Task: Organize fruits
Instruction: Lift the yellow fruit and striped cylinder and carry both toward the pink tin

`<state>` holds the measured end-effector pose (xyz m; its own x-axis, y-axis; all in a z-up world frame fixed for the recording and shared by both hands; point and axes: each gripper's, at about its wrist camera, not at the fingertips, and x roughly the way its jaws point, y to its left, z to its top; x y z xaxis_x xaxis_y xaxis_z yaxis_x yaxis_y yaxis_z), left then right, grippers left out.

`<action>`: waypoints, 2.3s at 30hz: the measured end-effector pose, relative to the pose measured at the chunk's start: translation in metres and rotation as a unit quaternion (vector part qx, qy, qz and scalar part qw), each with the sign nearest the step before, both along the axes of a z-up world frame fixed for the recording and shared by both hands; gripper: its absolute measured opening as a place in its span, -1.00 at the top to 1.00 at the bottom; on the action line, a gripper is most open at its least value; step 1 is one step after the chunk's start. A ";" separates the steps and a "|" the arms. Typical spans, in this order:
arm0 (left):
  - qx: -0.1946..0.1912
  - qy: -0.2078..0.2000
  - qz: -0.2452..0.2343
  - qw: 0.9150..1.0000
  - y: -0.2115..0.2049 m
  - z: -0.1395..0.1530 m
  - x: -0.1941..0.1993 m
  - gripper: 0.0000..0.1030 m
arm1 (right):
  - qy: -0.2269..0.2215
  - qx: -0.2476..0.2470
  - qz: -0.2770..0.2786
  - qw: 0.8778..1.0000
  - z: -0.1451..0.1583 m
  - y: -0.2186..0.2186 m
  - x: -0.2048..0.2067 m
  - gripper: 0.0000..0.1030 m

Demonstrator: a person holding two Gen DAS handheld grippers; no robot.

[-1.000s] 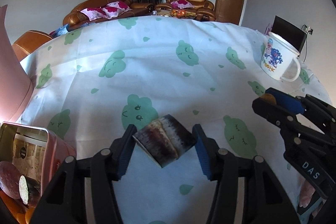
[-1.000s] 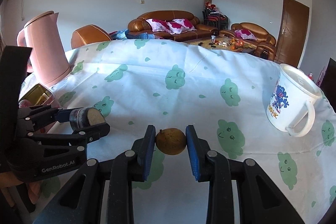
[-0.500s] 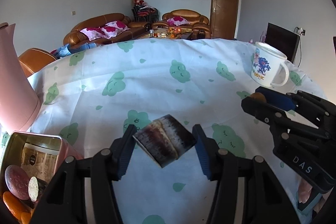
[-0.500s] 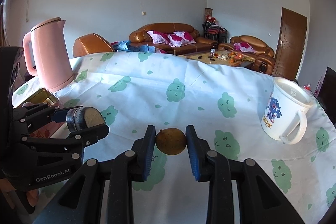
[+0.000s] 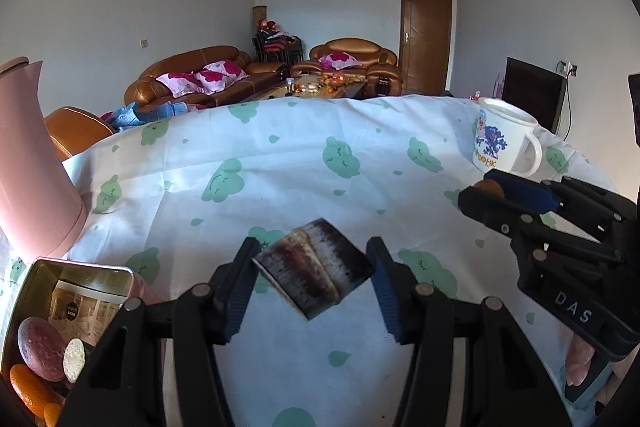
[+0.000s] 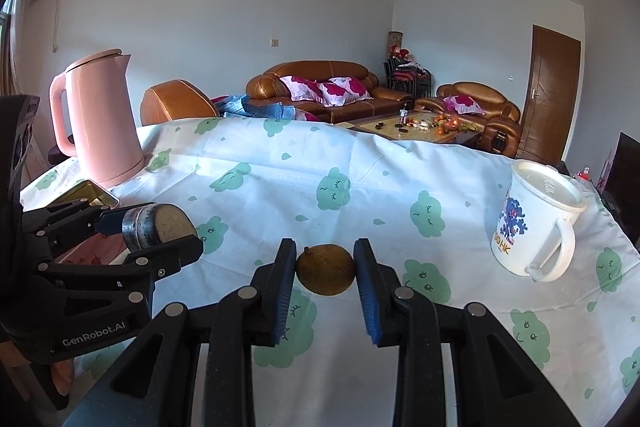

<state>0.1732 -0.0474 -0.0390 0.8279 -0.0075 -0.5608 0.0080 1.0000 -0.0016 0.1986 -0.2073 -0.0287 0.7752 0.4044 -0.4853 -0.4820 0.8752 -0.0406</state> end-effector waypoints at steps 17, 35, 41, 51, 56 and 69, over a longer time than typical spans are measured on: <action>0.000 -0.030 0.008 1.000 0.002 0.005 -0.012 -0.09 | -0.036 0.016 -0.002 0.999 0.007 -0.005 -0.012 0.38; 0.012 -0.072 0.017 0.997 0.000 0.011 -0.029 -0.09 | -0.069 0.027 -0.008 0.997 0.011 -0.010 -0.026 0.38; 0.010 -0.083 0.020 0.996 0.001 0.013 -0.036 -0.09 | -0.077 0.029 -0.011 0.997 0.011 -0.011 -0.029 0.38; 0.017 -0.117 0.023 0.993 -0.001 0.018 -0.053 -0.09 | -0.093 0.032 -0.014 0.995 0.013 -0.011 -0.036 0.38; 0.014 -0.119 0.025 0.992 0.000 0.019 -0.054 -0.09 | -0.096 0.033 -0.011 0.995 0.014 -0.012 -0.039 0.38; 0.008 -0.114 0.024 0.993 0.002 0.020 -0.061 -0.09 | -0.109 0.034 0.006 0.993 0.016 -0.007 -0.056 0.38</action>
